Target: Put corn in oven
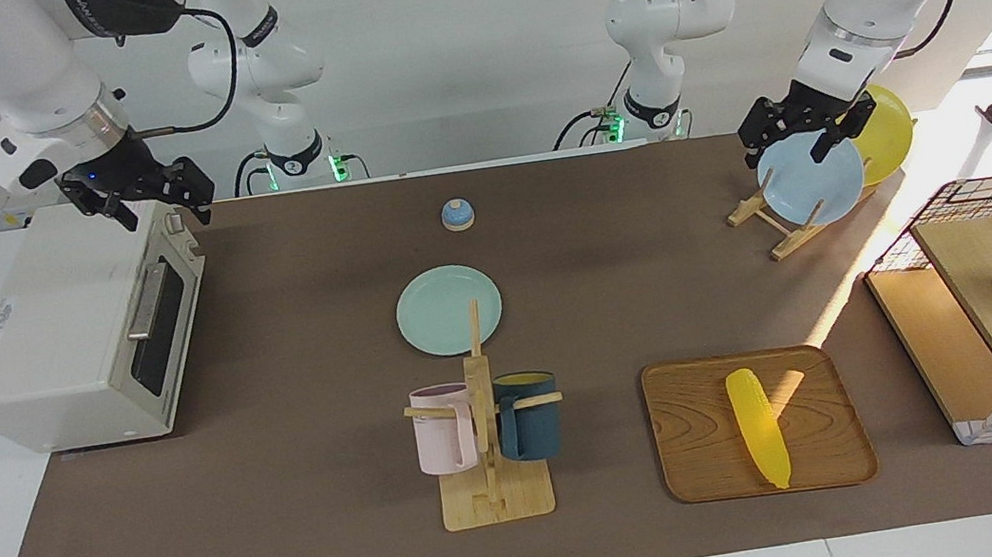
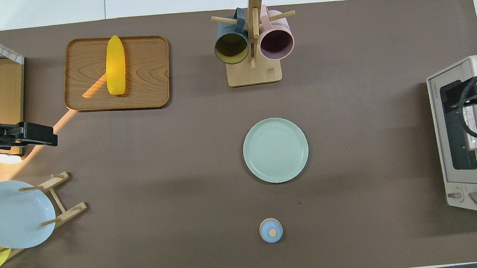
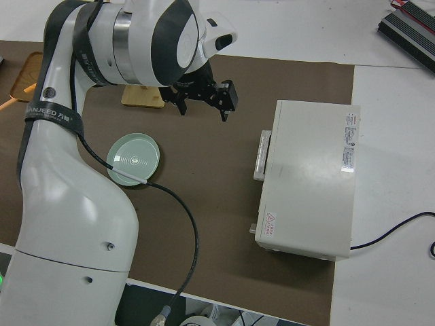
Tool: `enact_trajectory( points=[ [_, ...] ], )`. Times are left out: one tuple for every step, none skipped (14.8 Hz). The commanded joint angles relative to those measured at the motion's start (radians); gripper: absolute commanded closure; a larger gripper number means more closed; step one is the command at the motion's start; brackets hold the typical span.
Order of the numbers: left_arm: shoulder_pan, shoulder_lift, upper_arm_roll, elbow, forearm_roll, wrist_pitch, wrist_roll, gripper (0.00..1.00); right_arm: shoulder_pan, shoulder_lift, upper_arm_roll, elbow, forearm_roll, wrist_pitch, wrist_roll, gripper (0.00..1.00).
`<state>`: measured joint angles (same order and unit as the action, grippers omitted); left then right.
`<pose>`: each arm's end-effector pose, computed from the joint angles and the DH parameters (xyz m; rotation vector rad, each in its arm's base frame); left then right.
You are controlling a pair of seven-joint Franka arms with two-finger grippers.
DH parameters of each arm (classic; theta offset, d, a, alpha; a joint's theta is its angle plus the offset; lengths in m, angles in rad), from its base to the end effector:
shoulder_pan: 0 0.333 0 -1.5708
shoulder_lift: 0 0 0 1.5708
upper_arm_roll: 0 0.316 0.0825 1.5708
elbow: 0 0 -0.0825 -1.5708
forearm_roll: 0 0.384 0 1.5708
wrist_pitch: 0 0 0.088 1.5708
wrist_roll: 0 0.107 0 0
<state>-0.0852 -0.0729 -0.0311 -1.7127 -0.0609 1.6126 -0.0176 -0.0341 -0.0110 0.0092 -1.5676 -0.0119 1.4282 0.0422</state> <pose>0.5287 -0.0687 0.6008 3.0811 -0.1468 -0.0479 0.5352 -0.0147 0.6205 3.1203 -0.1062 -0.2005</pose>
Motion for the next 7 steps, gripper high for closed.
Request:
enact_trajectory(
  points=[
    [-0.002,0.007,-0.001,0.013,0.015,0.006,0.005,0.0,-0.01,0.011,0.005,0.017,0.029,0.011,-0.021,0.0],
    [-0.002,0.007,-0.001,0.012,0.015,0.006,0.005,0.0,-0.009,0.01,0.005,0.017,0.027,0.011,-0.019,0.0],
    [-0.002,0.007,-0.001,0.011,0.015,0.006,0.005,0.0,-0.009,0.006,0.006,0.015,0.027,0.011,-0.018,0.0],
    [-0.002,0.007,-0.001,0.011,0.015,0.006,0.004,0.0,-0.009,0.005,0.005,0.011,0.029,0.011,-0.019,0.0],
    [-0.002,0.007,-0.001,0.011,0.015,0.006,0.005,0.0,-0.01,0.002,0.005,0.003,0.029,0.012,-0.024,0.0],
    [-0.002,0.007,-0.001,0.011,0.015,0.01,0.005,0.0,-0.01,-0.004,0.005,-0.006,0.029,0.012,-0.025,0.0],
    [-0.004,0.007,0.0,0.011,0.015,0.024,0.004,0.0,-0.012,-0.009,0.003,-0.018,0.029,0.015,-0.03,0.0]
  ],
)
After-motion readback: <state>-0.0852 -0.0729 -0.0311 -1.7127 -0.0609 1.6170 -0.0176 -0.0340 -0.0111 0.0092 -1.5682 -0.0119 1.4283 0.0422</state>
